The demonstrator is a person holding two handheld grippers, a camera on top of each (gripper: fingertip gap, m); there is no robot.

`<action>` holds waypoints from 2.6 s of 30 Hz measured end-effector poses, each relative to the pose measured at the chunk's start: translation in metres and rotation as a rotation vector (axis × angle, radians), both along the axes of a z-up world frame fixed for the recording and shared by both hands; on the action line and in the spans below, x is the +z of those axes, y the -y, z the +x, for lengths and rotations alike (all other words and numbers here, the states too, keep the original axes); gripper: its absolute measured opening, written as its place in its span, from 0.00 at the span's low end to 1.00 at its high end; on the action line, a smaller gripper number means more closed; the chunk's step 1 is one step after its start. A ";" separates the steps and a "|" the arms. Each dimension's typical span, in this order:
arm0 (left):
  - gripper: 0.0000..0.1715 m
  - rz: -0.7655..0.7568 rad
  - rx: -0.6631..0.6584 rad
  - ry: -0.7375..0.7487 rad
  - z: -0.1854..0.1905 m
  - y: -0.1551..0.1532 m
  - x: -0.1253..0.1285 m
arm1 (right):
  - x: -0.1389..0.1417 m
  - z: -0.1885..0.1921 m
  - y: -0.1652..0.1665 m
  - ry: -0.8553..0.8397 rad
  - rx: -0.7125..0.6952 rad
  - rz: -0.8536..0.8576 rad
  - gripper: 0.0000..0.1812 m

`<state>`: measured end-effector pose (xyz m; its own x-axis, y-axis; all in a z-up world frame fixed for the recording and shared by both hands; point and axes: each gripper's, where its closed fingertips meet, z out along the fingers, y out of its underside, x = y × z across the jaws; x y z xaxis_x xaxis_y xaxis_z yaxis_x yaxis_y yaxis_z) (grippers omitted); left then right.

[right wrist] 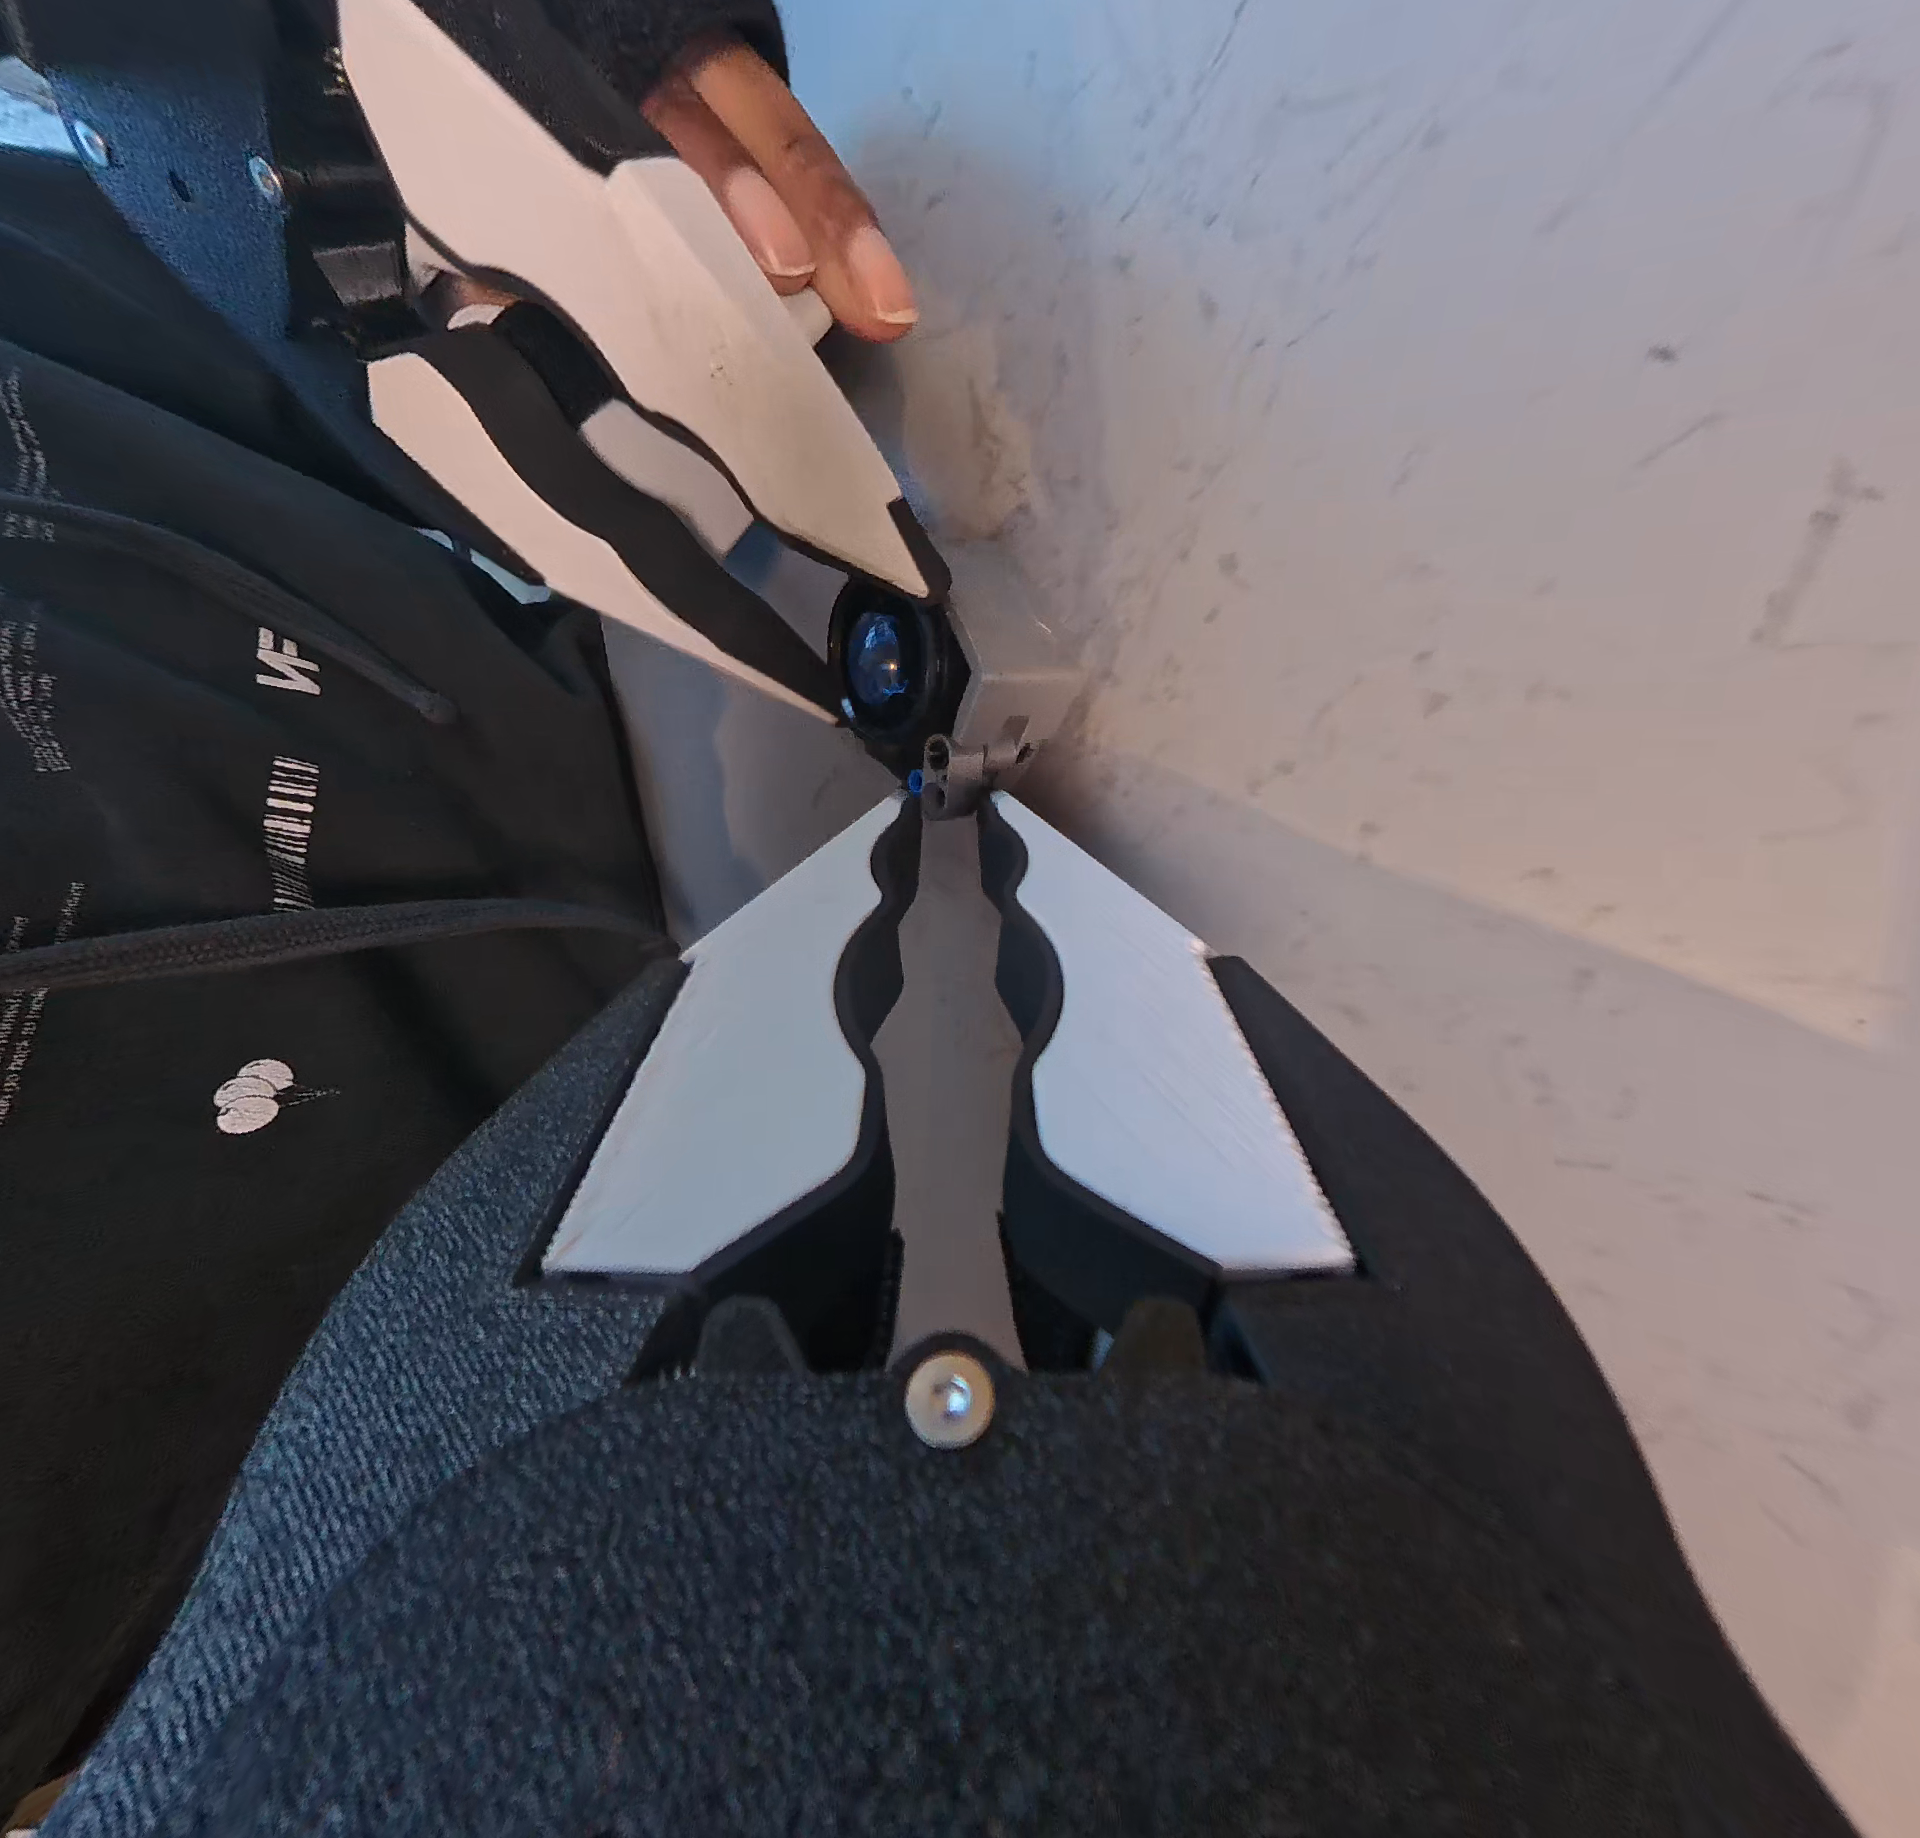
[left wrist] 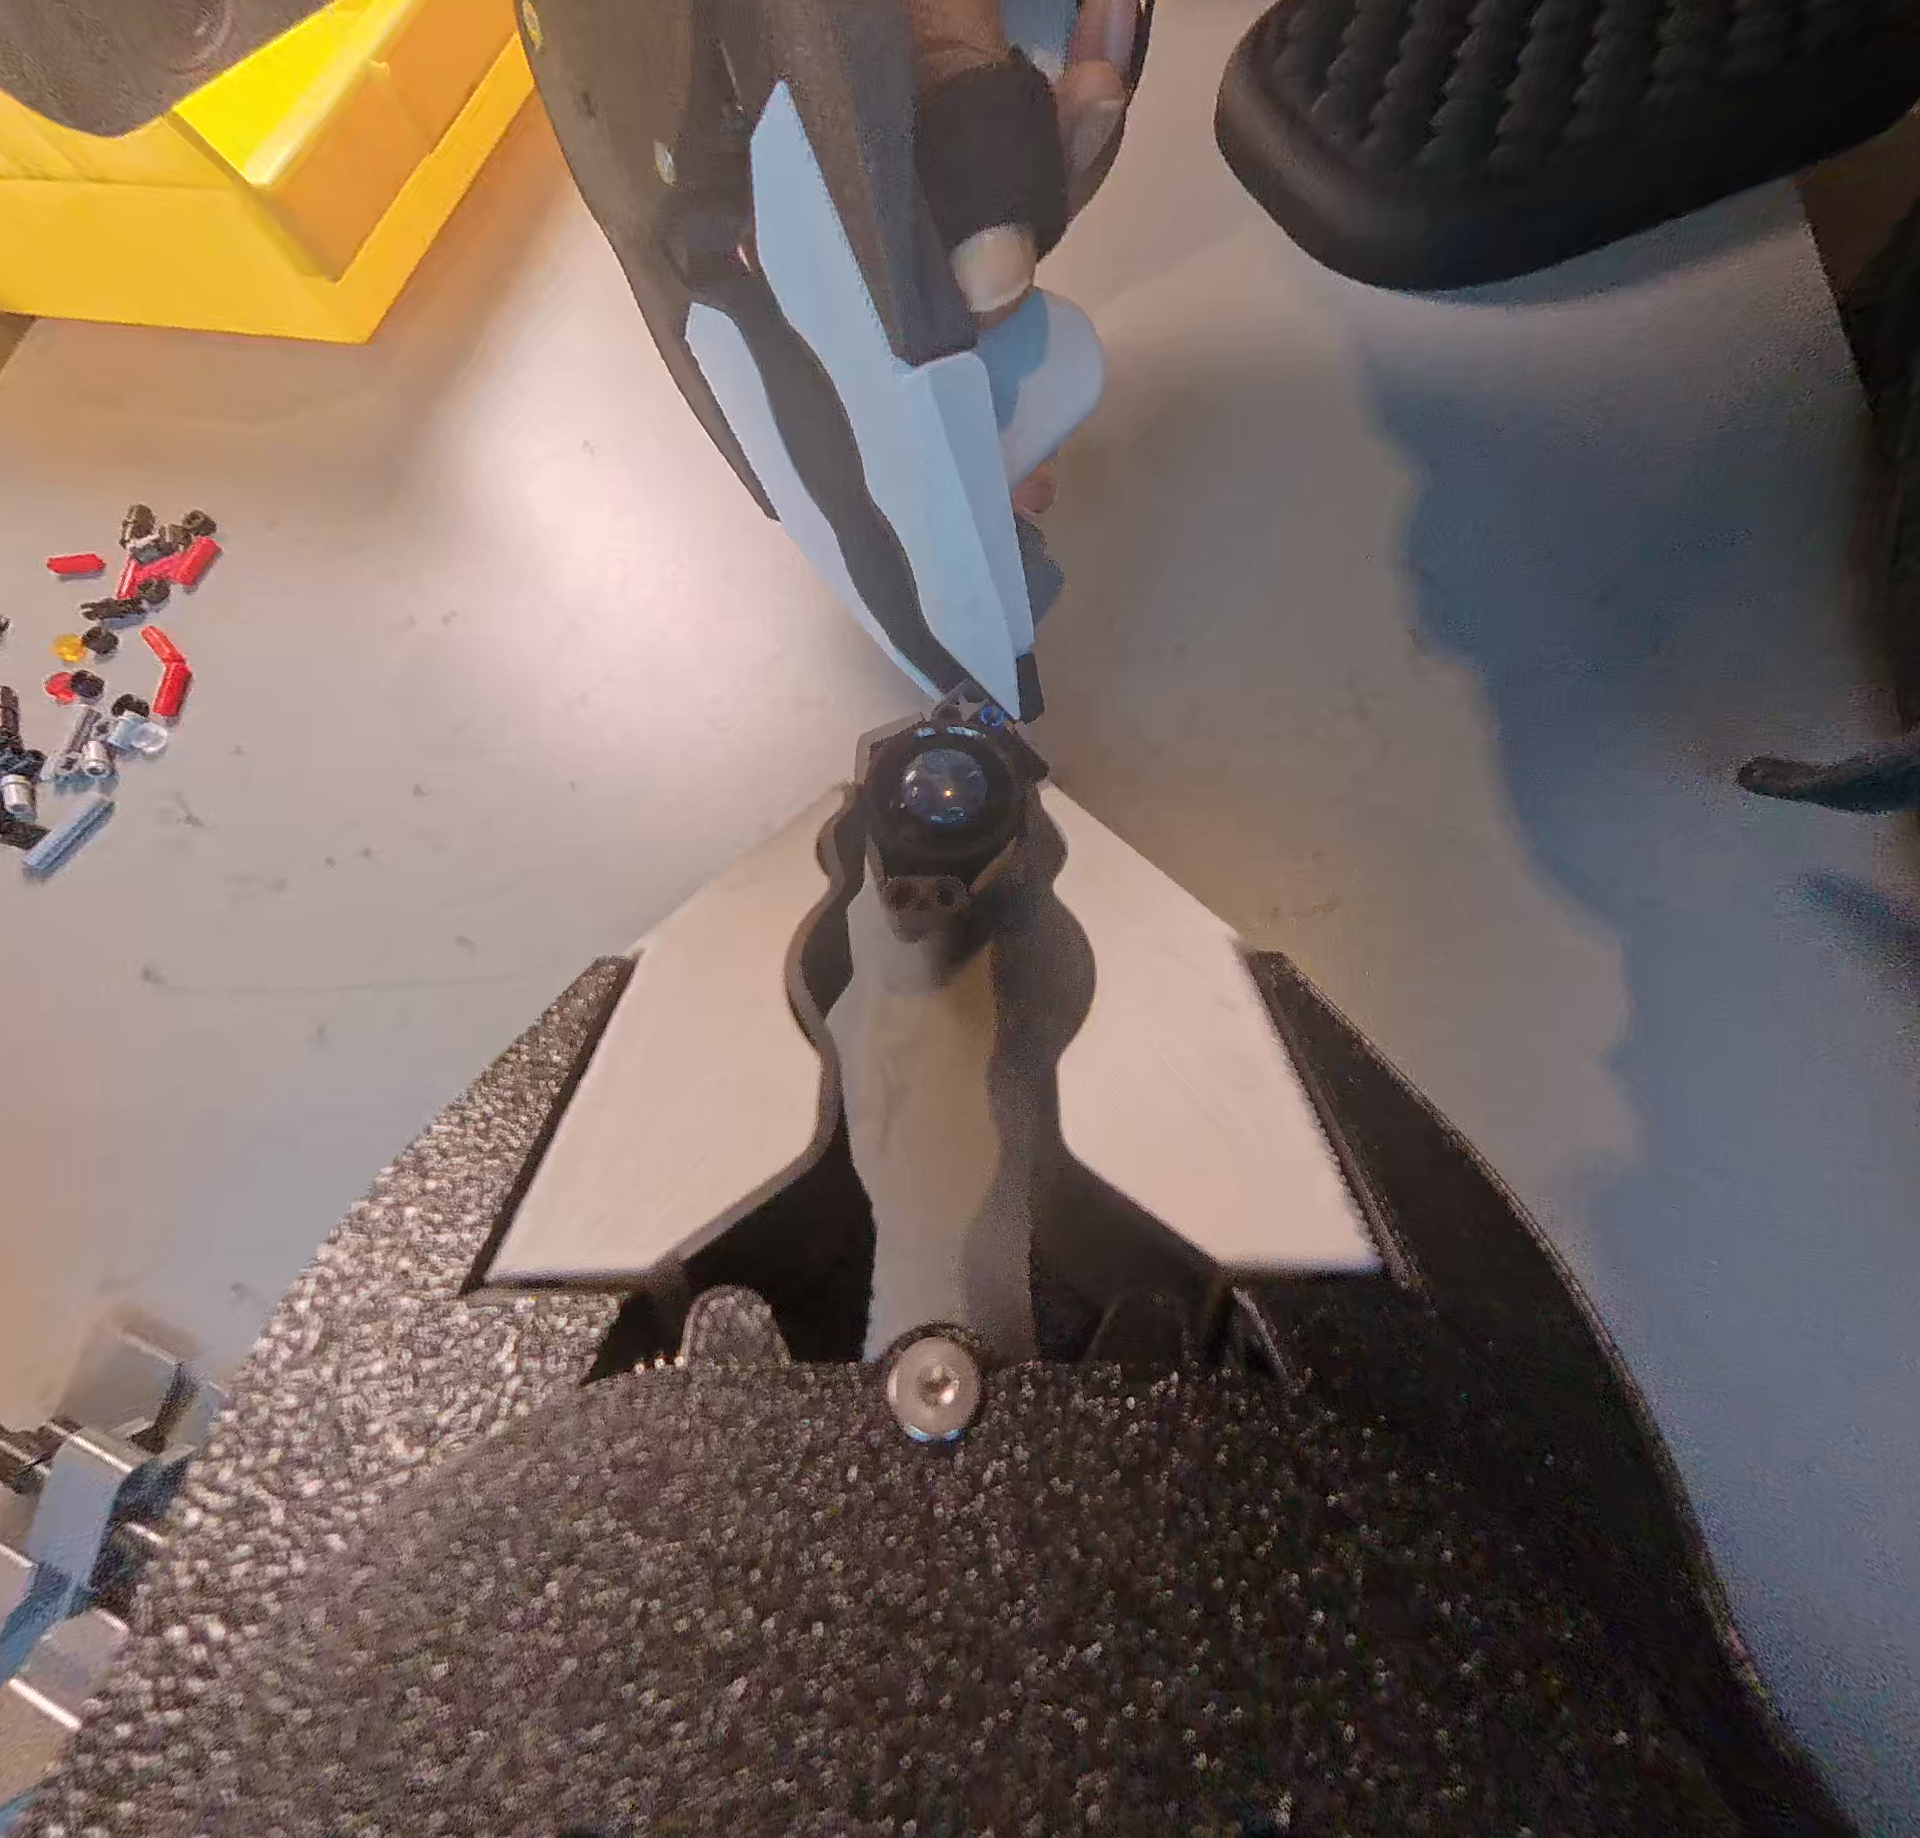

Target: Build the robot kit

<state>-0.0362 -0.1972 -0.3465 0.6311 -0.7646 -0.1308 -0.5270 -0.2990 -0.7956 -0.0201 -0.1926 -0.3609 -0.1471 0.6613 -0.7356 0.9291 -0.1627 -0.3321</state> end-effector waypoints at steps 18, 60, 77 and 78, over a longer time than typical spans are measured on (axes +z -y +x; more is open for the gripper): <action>0.17 -0.134 0.063 0.025 0.009 -0.004 -0.002 | 0.005 0.012 -0.004 0.063 0.105 0.113 0.04; 0.17 -0.140 0.190 0.059 0.012 -0.005 -0.002 | 0.002 0.009 0.002 -0.144 -0.116 0.364 0.07; 0.29 -0.268 0.042 0.144 0.015 -0.004 -0.023 | 0.003 0.001 0.001 -0.357 -0.083 0.536 0.12; 0.28 -0.262 0.055 0.140 0.014 -0.004 -0.023 | 0.003 0.001 0.000 -0.367 -0.092 0.547 0.10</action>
<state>-0.0217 -0.1934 -0.3694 0.6704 -0.7252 0.1571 -0.3953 -0.5283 -0.7514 -0.0196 -0.1928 -0.3577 -0.2487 0.9471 -0.2030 0.7303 0.0457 -0.6816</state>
